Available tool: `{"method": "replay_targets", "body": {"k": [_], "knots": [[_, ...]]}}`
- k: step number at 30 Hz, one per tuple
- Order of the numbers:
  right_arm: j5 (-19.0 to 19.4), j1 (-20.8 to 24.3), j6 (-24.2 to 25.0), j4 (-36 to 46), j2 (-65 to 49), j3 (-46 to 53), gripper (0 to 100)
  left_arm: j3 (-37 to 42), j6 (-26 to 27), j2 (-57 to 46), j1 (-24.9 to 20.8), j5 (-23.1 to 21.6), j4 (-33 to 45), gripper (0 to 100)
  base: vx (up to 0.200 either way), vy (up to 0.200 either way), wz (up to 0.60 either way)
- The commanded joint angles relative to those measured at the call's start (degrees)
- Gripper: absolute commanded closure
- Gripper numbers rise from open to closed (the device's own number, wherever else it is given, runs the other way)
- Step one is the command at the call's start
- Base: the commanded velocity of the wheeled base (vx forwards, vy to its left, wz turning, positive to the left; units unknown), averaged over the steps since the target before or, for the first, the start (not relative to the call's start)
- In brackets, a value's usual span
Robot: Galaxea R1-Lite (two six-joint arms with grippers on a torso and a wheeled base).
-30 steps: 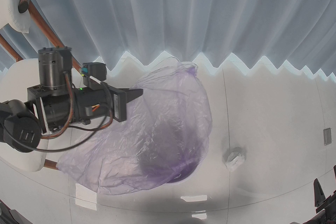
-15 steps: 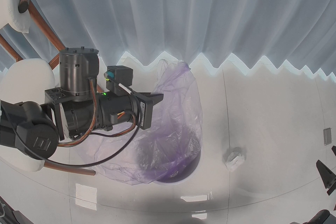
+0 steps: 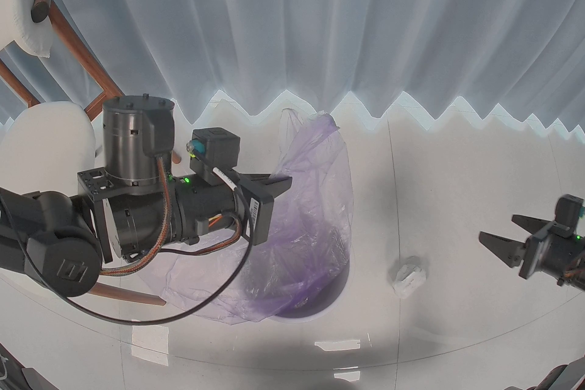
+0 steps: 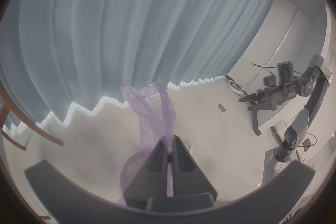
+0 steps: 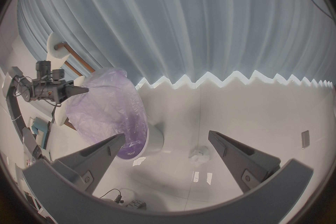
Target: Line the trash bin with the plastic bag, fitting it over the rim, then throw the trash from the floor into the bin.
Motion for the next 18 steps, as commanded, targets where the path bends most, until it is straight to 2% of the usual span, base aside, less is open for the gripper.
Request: {"method": "replay_targets", "body": {"k": [1,3,4,6,7,18], "knots": [[1.1,7.7,0.6,-29.3,47.6,-11.1,0,3.9,2.5,-1.5,-2.2,2.2,-3.2,100,0.000,0.000,0.00],[1.1,7.8,0.6,-29.4,47.9,-11.4,0,3.9,2.6,-1.5,-2.2,2.2,-3.2,100,0.000,0.000,0.00],[0.3,9.7,0.8,-29.9,52.3,-15.3,0,3.7,2.5,-1.5,-2.2,2.2,-3.3,100,0.000,0.000,0.00],[0.3,10.7,0.9,-30.1,55.3,-18.3,0,3.7,2.5,-1.5,-2.2,2.2,-3.3,100,0.000,0.000,0.00],[0.3,11.2,1.0,-30.2,56.7,-20.1,100,3.6,2.6,-1.5,-2.3,2.2,-3.3,100,0.000,0.000,0.00],[-1.4,11.8,2.8,-31.7,69.8,-37.8,100,3.6,2.6,-1.6,-2.7,2.3,-3.3,100,0.000,0.000,0.00]]}}
